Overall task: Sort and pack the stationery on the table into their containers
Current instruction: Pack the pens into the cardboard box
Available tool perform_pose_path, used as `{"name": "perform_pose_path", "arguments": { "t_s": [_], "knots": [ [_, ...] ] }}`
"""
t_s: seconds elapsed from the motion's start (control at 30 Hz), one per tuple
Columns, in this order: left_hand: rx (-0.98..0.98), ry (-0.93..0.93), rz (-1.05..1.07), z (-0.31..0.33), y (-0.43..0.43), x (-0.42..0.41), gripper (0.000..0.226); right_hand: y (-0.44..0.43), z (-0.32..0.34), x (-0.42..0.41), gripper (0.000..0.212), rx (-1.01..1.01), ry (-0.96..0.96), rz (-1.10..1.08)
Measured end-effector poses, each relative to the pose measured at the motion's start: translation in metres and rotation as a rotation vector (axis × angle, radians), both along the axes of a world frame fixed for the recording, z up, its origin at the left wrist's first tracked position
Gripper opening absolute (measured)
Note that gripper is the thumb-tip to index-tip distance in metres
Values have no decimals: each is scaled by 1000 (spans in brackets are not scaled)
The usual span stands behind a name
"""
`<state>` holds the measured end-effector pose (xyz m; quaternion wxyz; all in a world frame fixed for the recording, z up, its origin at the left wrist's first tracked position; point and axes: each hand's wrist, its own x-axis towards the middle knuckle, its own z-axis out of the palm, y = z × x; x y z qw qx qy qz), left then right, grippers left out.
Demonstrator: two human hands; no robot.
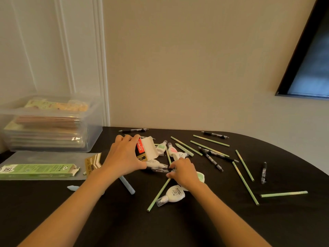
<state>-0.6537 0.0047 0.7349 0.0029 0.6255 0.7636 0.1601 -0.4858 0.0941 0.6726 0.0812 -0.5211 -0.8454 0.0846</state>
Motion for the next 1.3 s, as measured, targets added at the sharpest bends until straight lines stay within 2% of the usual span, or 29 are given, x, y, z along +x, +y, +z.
{"name": "perform_pose_path", "arguments": {
  "t_s": [0.07, 0.13, 0.2, 0.3, 0.4, 0.47, 0.67, 0.83, 1.07, 1.17, 1.3],
  "knots": [
    [-2, 6, 13, -1, 2, -2, 91, 4, -4, -2, 31, 26, -3, 18],
    [-10, 8, 25, -4, 2, -5, 92, 3, -4, -2, 26, -13, 73, 42],
    [-20, 7, 36, -7, 1, -7, 92, 1, 1, 3, 23, -94, 280, 36],
    [-51, 4, 57, -11, 1, -9, 91, -4, 15, 18, 16, -115, 686, 19],
    [-70, -4, 107, -11, -1, -12, 92, -9, 34, 33, 12, -173, 1077, -90],
    [-80, -21, 114, -11, -1, -11, 93, -12, 45, 39, 12, -202, 1196, -114],
    [-70, -58, 21, -7, -3, 1, 95, -27, 58, 33, 17, -154, 1065, 55],
    [-73, -77, -14, -2, -12, 0, 95, -28, 65, 33, 17, -116, 1045, 68],
    [-54, -32, -144, 10, -15, 27, 96, -50, 63, 18, 28, -68, 765, 236],
    [-50, -17, -161, 14, -18, 33, 97, -52, 63, 22, 17, 27, 821, 183],
    [-41, -9, -193, 18, -19, 41, 98, -51, 58, 26, 12, 61, 737, 169]
  ]
}}
